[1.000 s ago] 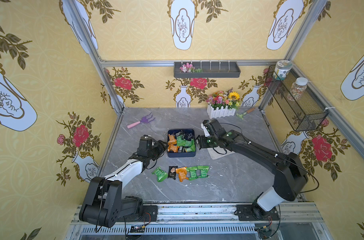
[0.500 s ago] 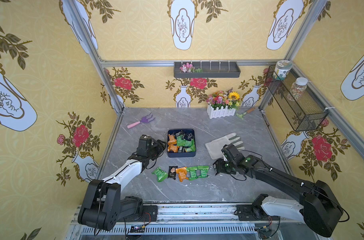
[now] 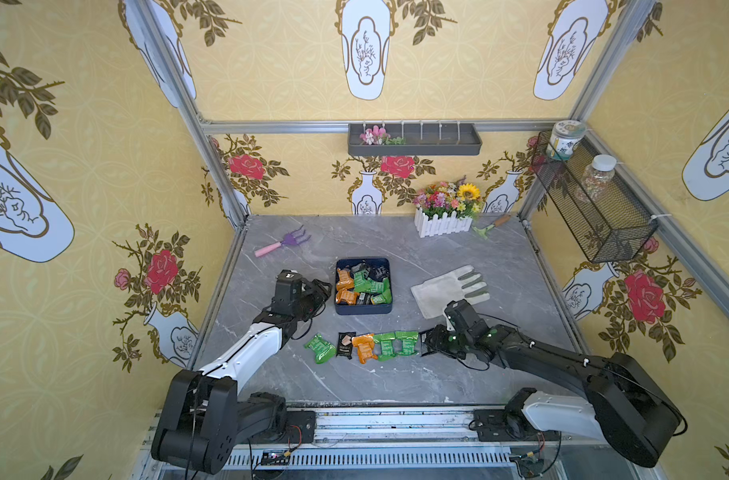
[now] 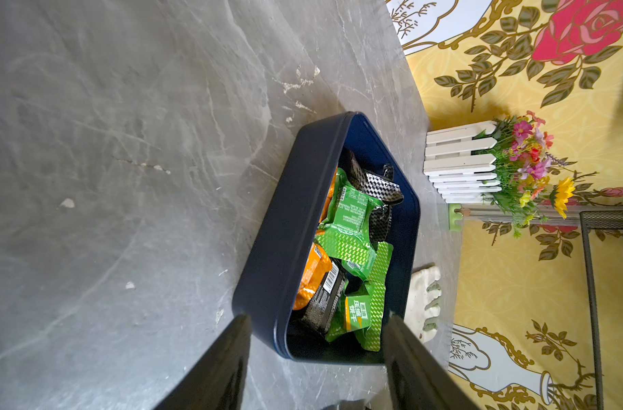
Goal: Take the cookies out of the storage box
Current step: Place the cookie at the center of the board, then pick up the cookie from the storage box.
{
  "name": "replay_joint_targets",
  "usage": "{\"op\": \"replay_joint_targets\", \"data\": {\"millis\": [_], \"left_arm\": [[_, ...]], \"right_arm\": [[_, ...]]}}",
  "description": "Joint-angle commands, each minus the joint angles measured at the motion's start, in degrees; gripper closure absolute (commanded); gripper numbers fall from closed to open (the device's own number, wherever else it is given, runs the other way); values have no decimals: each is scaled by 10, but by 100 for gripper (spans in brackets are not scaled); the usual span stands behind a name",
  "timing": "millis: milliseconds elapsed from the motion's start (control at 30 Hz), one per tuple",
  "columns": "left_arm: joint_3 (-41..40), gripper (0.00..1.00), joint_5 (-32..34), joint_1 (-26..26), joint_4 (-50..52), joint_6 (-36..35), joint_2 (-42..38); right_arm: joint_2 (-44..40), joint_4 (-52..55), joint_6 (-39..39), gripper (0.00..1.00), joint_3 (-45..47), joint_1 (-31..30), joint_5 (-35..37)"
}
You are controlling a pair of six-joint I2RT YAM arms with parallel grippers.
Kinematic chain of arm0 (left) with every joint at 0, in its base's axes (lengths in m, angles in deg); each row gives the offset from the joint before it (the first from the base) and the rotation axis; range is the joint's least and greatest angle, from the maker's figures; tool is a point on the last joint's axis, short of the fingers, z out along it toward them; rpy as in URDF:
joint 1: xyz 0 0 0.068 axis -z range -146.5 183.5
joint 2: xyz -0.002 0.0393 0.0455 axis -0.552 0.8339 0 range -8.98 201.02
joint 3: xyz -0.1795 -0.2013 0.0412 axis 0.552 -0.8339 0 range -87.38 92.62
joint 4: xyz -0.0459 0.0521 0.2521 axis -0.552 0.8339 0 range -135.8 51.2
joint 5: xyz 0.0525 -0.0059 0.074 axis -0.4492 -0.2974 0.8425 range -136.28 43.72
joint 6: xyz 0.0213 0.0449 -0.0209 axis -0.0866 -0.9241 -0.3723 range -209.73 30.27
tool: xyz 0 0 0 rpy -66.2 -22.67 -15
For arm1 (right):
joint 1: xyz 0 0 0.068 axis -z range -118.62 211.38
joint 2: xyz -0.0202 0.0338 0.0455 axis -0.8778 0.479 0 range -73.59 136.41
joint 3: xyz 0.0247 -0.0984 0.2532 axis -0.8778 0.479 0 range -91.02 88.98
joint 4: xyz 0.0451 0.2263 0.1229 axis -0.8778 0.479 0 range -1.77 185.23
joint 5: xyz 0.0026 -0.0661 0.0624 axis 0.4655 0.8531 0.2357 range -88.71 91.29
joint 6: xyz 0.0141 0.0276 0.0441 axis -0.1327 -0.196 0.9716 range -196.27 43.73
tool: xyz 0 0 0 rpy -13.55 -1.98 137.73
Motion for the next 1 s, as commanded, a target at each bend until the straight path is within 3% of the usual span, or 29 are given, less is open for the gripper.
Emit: {"op": "replay_joint_targets", "data": {"millis": [0, 133, 300, 633, 800, 967], "left_arm": [[-4, 36, 2, 0, 3, -2, -2], [-1, 36, 2, 0, 1, -3, 0], [-1, 36, -5, 0, -9, -3, 11], [14, 38, -28, 0, -10, -14, 46], [8, 39, -30, -1, -19, -21, 53], [1, 44, -18, -1, -22, -25, 57]], "right_arm": [[-16, 69, -30, 52, -25, -2, 67], [-30, 164, -85, 43, -83, -2, 118], [-6, 159, -141, 42, -137, -2, 108], [259, 111, -230, 43, -406, -92, 95], [366, 86, -264, 43, -513, -84, 55], [435, 54, -249, 45, -562, -60, 23]]}}
